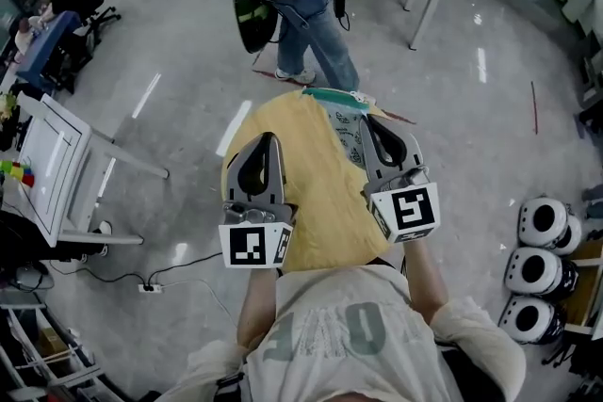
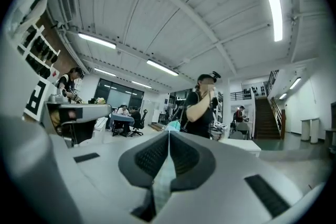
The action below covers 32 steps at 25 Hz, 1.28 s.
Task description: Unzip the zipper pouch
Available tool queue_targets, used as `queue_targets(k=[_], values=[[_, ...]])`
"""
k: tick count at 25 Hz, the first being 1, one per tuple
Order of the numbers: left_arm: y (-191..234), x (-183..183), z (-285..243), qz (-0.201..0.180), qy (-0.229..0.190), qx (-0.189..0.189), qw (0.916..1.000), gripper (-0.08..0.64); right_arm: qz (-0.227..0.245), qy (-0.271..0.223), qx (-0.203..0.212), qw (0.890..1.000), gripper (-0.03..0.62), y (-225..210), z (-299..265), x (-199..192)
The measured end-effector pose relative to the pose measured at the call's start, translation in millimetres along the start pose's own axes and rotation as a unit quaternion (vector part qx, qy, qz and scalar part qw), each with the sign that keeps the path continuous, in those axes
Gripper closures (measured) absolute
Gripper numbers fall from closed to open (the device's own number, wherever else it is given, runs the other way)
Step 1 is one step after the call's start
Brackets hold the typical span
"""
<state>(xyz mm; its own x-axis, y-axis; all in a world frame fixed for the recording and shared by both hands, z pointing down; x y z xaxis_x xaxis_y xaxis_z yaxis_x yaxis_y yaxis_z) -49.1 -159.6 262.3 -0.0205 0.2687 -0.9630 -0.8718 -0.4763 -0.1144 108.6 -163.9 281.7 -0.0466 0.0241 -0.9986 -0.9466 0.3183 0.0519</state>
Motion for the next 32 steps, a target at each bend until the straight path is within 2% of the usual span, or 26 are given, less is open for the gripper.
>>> queue_targets(k=[7, 9, 11, 13, 15, 16, 17, 18, 20, 21, 23, 27, 29, 32], values=[[-9, 9, 2, -0.006, -0.007, -0.006, 0.9999, 0.532, 0.028, -0.012, 0.029, 0.999, 0.56, 10, 21, 13], [-10, 13, -1, -0.019, -0.011, -0.021, 0.9995, 0.532, 0.033, -0.012, 0.039, 0.999, 0.56, 14, 23, 13], [-13, 21, -8, -0.043, -0.016, -0.062, 0.997, 0.531, 0.041, -0.011, 0.054, 0.998, 0.56, 19, 25, 15], [-20, 31, -17, -0.076, -0.019, -0.116, 0.9902, 0.529, 0.053, -0.019, 0.071, 0.996, 0.56, 25, 26, 20], [-30, 41, -25, -0.134, -0.025, -0.179, 0.9744, 0.529, 0.06, -0.032, 0.094, 0.993, 0.56, 30, 28, 26], [-37, 44, -28, -0.175, -0.029, -0.215, 0.9603, 0.528, 0.06, -0.034, 0.106, 0.992, 0.56, 32, 29, 28], [-45, 45, -30, -0.218, -0.03, -0.253, 0.942, 0.503, 0.06, -0.033, 0.119, 0.991, 0.56, 34, 31, 29], [-53, 44, -30, -0.261, -0.029, -0.288, 0.921, 0.448, 0.059, -0.03, 0.132, 0.989, 0.56, 35, 32, 30], [-67, 38, -30, -0.336, -0.024, -0.342, 0.8771, 0.437, 0.065, -0.024, 0.157, 0.985, 0.56, 36, 35, 32], [-73, 36, -29, -0.367, -0.023, -0.361, 0.857, 0.436, 0.07, -0.022, 0.168, 0.983, 0.56, 37, 37, 33], [-81, 30, -27, -0.416, -0.021, -0.388, 0.8222, 0.437, 0.084, -0.018, 0.19, 0.978, 0.56, 40, 40, 34], [-88, 16, -26, -0.507, -0.017, -0.418, 0.7534, 0.437, 0.12, 0.003, 0.229, 0.966, 0.56, 48, 41, 31], [-91, 10, -24, -0.537, -0.015, -0.432, 0.7244, 0.437, 0.151, 0.036, 0.241, 0.958, 0.56, 50, 41, 23], [-95, 2, -18, -0.561, -0.012, -0.451, 0.6938, 0.437, 0.163, 0.057, 0.254, 0.952, 0.56, 48, 43, 16]])
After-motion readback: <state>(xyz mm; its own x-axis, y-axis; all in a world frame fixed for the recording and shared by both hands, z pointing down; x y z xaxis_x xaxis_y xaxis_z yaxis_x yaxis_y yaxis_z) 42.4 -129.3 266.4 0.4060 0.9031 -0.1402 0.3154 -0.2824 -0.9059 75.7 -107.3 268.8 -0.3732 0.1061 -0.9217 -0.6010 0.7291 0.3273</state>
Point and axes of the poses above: the fingertips, and each gripper's own axes: z backward along the fingers, y to its left, x out of its top, the point moved 1 cm from there along z, backward along the fingers, and after that the axes turned 5 degrees about -z, right-handed, at the moved point
